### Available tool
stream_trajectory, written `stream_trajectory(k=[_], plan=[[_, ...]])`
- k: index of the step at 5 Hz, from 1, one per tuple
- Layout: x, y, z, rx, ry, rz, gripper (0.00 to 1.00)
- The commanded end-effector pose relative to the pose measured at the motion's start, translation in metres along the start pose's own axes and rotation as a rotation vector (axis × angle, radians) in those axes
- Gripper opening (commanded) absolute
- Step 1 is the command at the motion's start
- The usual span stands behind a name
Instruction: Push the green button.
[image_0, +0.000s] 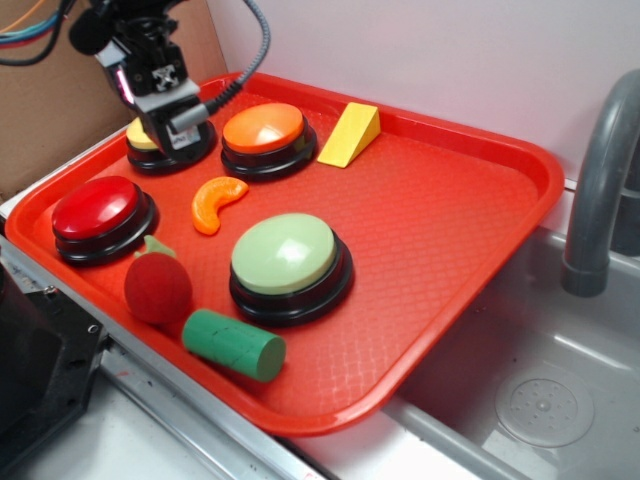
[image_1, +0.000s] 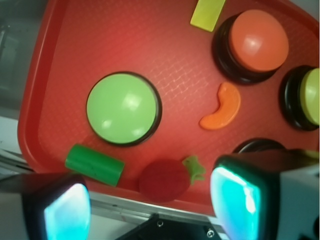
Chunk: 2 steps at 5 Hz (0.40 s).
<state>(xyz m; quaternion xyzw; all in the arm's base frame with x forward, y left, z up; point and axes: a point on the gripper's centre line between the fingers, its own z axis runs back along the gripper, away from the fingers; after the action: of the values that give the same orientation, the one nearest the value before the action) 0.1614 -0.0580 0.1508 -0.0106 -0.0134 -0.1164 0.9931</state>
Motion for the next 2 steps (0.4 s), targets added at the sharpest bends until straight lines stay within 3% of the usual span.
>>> stream_trajectory(k=[1, 2], plan=[[-0.0057, -0.0047, 0.0185, -0.046, -0.062, 0.066, 1.0], [-0.0061, -0.0004, 0.024, -0.039, -0.063, 0.076, 1.0]])
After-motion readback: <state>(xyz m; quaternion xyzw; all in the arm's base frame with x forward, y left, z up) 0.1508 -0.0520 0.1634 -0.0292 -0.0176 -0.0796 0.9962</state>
